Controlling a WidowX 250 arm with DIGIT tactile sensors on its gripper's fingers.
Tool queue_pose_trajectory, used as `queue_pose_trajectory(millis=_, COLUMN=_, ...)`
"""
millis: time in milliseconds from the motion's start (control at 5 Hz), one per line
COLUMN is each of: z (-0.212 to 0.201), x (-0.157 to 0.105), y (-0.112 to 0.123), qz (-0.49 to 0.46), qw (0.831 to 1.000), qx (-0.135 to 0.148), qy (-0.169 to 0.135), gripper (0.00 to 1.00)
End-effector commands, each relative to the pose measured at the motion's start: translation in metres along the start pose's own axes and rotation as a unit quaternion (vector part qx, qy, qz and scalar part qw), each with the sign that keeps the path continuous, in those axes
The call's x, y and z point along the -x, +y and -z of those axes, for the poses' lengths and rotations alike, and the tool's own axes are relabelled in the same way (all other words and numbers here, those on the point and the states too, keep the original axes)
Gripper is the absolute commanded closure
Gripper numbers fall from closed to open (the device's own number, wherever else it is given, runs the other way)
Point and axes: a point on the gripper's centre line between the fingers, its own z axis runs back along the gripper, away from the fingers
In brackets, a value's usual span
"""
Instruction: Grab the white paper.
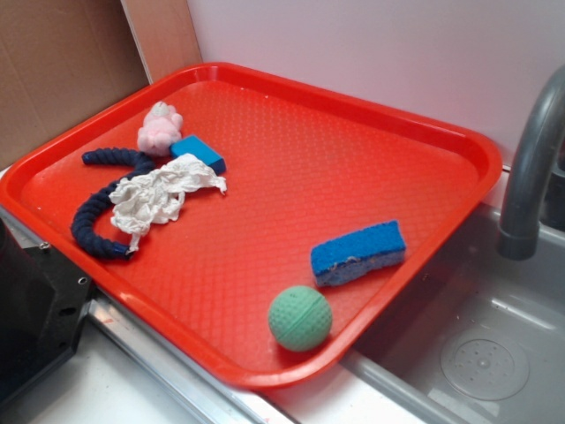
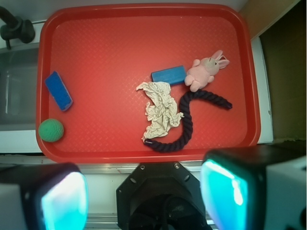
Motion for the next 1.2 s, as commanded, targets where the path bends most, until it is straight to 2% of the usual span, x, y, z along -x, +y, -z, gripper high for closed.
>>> queue_pose_trajectory(millis=0, z=0.0, x=0.0, y=0.0, qz=0.0, qw=1.0, qx=0.0, qy=0.0, gripper=0.0)
queue_pose_trajectory(millis=200, z=0.048, x=-0.012, y=0.013, qz=0.009, qw=1.0, qx=-0.01, qy=-0.004, gripper=0.0)
queue_pose_trajectory(millis=400, z=0.089, x=-0.016, y=0.021, qz=0.04, qw=0.999, qx=-0.027, qy=0.005, gripper=0.0)
queue_pose_trajectory(millis=600, z=0.118, x=-0.007, y=0.024, qz=0.072, qw=0.997, qx=-0.02, qy=0.008, gripper=0.0)
queue_pose_trajectory(millis=800, z=0.157, x=-0.015, y=0.028, qz=0.19, qw=0.981, qx=0.02, qy=0.026, gripper=0.0)
queue_pose_trajectory(millis=1000, z=0.184, x=-0.032, y=0.036, qz=0.243, qw=0.969, qx=0.003, qy=0.041, gripper=0.0)
